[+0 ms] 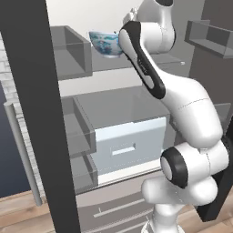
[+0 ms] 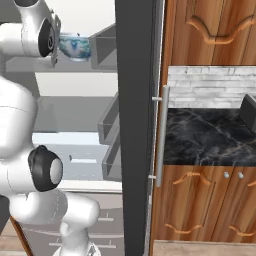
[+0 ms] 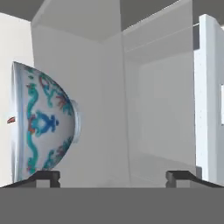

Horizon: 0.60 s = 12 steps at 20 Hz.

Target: Move the cup from next to the sink to the open cabinet. Then, move the bowl with the fish to the fridge to clear the area for faucet cleaning.

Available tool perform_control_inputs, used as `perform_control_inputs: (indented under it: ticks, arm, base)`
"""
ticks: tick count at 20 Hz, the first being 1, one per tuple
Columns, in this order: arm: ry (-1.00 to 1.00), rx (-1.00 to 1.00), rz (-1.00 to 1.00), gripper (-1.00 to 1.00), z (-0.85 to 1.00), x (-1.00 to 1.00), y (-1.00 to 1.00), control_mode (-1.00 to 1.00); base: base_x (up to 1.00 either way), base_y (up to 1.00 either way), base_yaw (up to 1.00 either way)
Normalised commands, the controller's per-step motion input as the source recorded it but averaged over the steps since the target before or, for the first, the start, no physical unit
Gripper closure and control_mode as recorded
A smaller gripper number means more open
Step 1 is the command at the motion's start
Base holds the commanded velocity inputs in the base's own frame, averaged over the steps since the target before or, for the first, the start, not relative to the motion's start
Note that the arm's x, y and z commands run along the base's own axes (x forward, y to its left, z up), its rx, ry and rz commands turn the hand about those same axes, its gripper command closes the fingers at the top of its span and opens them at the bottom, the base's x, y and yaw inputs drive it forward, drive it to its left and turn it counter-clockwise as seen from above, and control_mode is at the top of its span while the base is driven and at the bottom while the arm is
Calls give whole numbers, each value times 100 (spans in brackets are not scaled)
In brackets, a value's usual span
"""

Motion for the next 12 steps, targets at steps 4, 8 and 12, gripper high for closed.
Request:
perform_control_inputs:
  ticks: [4, 8, 12]
  arm:
    - [-63, -1, 0, -100, -1, -100, 6, -100]
    - [-39, -7, -3, -100, -71, -100, 2, -100]
    - [-29, -4, -5, -100, -88, -100, 0, -100]
  base:
    - [0, 0, 0]
    - [0, 0, 0]
    - [0, 0, 0]
